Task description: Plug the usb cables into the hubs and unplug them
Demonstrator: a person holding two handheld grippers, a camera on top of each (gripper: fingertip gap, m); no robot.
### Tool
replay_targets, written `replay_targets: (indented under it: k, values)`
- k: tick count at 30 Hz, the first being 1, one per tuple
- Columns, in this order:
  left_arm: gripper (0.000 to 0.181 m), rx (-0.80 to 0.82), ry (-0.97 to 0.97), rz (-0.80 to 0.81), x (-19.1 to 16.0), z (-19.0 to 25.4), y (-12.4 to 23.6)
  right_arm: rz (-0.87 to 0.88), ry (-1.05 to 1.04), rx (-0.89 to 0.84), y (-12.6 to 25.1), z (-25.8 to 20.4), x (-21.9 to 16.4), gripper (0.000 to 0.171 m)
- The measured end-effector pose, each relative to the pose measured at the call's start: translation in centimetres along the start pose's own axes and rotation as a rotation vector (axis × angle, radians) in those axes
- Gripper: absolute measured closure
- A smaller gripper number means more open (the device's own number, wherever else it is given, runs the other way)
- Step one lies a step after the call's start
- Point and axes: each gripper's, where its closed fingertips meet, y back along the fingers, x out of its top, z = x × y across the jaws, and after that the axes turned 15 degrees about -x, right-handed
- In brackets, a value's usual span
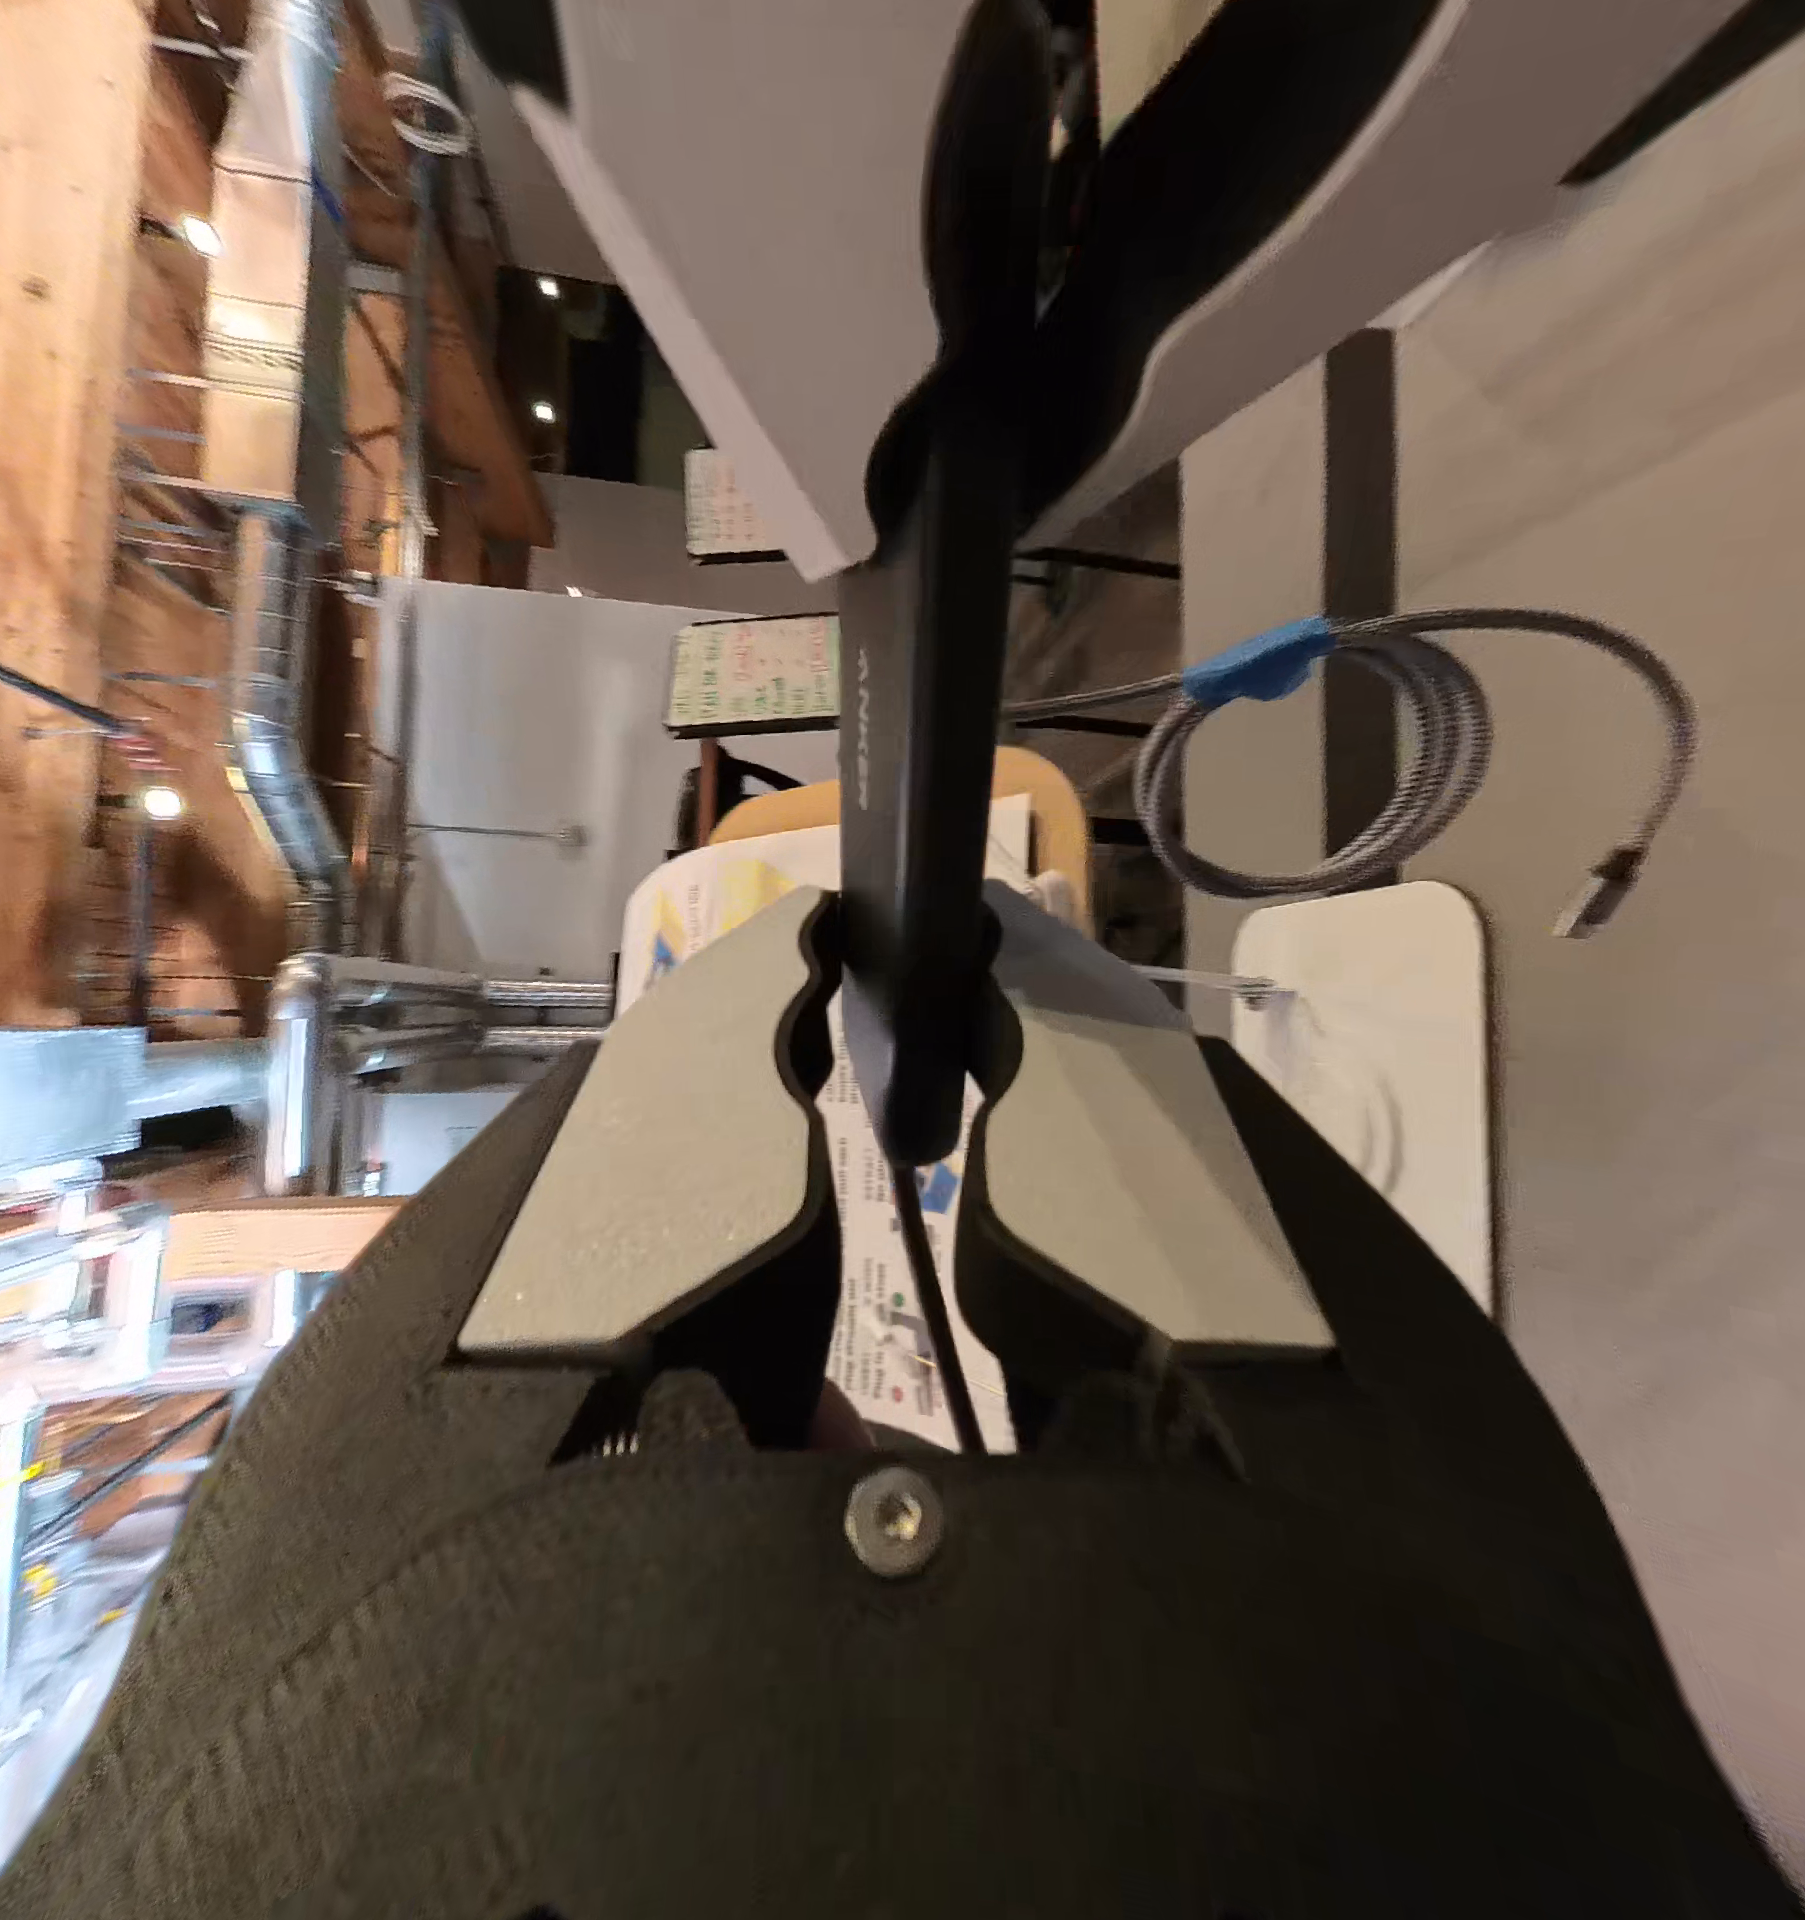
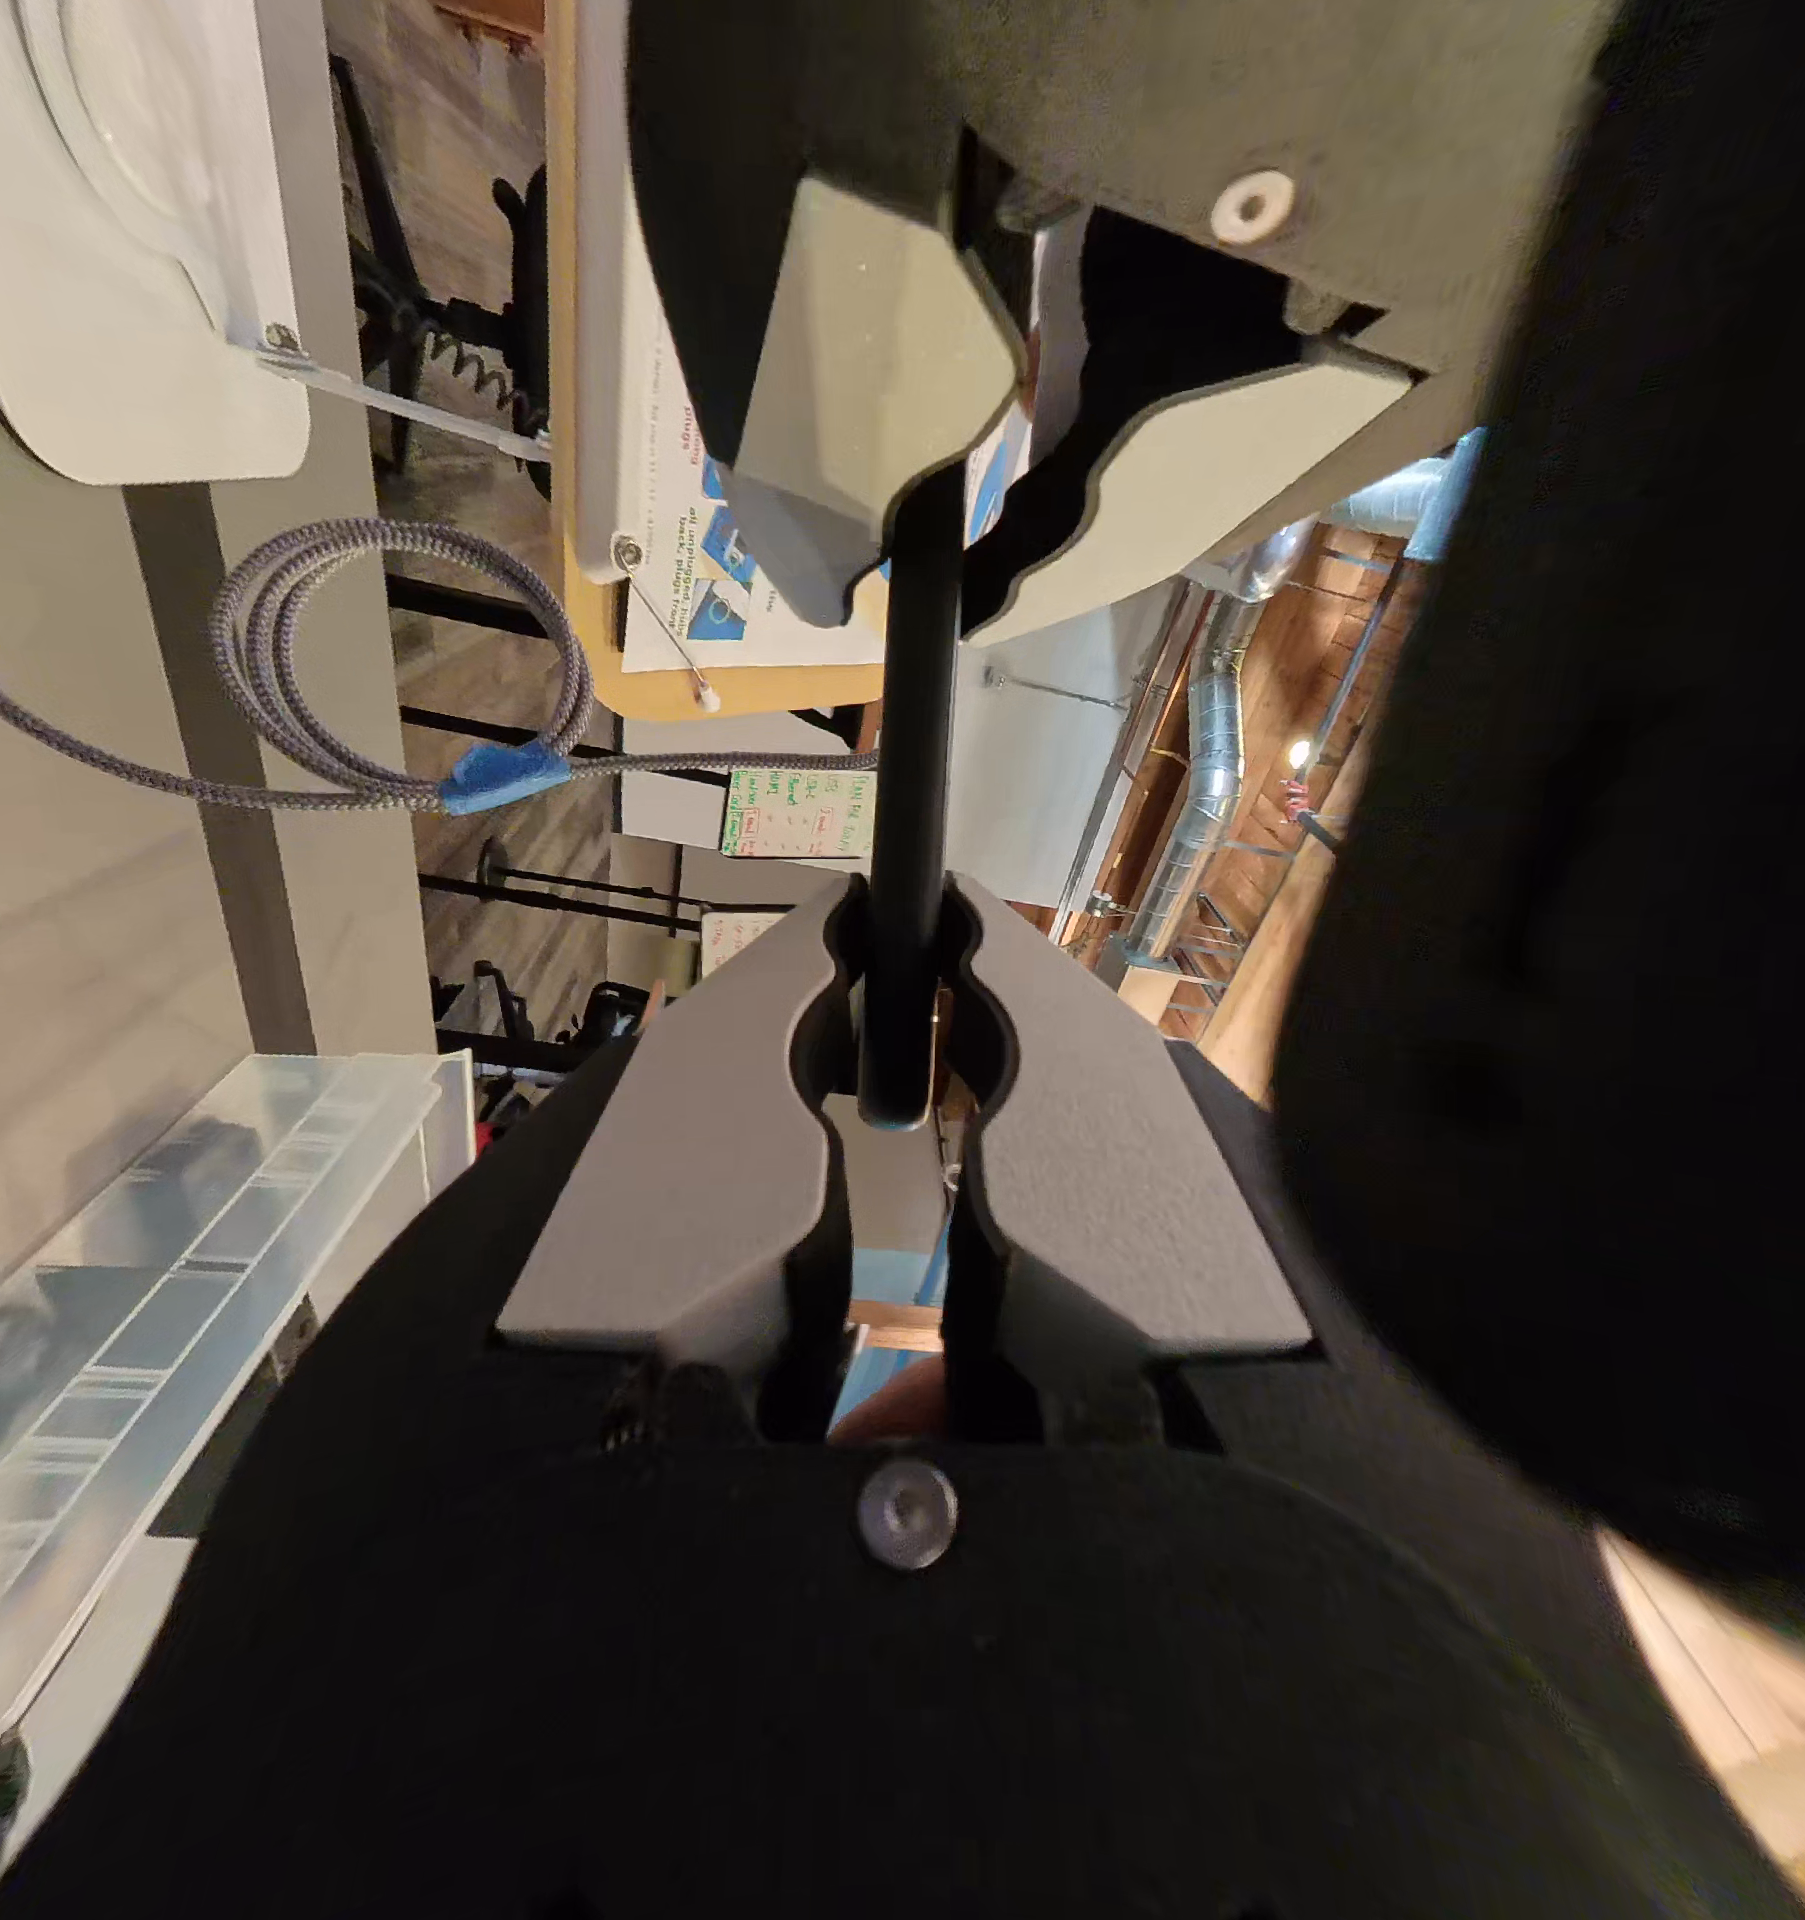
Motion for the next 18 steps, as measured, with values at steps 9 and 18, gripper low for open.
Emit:
replay_targets:
  k: [9, 18]
  values:
    - [0.168, 0.159, -0.089, 0.028, -1.4, -1.5, 1.3, 0.200, -0.473, 0.230, 3.0, 1.8, 1.3, 0.123]
    - [0.168, 0.302, -0.404, 0.024, 0.5, 0.4, 2.0, 0.187, -1.086, 1.012, 5.2, -1.5, 2.8, 0.088]
